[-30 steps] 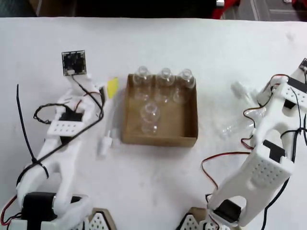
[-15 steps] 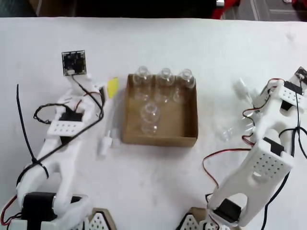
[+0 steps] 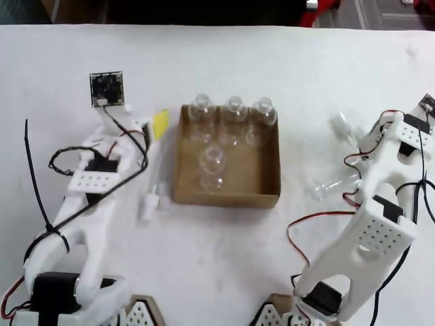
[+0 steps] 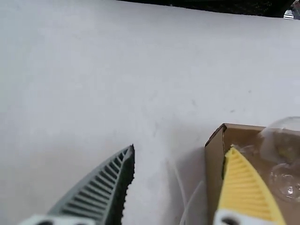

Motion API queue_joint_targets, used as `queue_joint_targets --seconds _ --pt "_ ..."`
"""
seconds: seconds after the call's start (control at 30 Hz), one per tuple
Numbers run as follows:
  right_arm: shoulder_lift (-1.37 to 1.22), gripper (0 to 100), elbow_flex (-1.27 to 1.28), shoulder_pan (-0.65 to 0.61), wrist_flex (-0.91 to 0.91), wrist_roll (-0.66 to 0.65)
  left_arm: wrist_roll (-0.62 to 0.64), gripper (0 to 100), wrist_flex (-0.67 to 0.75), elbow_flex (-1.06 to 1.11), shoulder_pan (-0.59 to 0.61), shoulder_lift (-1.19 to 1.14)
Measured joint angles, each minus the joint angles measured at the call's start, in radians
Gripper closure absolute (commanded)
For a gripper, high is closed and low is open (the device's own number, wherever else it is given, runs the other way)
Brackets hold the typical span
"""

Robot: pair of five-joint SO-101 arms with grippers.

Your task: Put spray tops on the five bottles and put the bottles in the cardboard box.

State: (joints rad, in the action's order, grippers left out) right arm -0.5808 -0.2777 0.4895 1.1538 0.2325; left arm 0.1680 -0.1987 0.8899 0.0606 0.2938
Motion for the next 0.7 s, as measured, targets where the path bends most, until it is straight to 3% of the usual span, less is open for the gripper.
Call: queue_joint_targets --seconds 0.4,0.6,0.7 --pt "0.002 88.3 0.000 -0.002 0.002 0.000 0.000 71 0.000 0.000 -0.002 0.000" --pt "0.002 98.8 0.000 0.000 0.002 0.000 0.000 71 0.000 0.000 -0.002 0.000" --pt "0.002 97.2 0.000 0.000 0.002 0.000 0.000 71 0.003 0.000 -0.002 0.000"
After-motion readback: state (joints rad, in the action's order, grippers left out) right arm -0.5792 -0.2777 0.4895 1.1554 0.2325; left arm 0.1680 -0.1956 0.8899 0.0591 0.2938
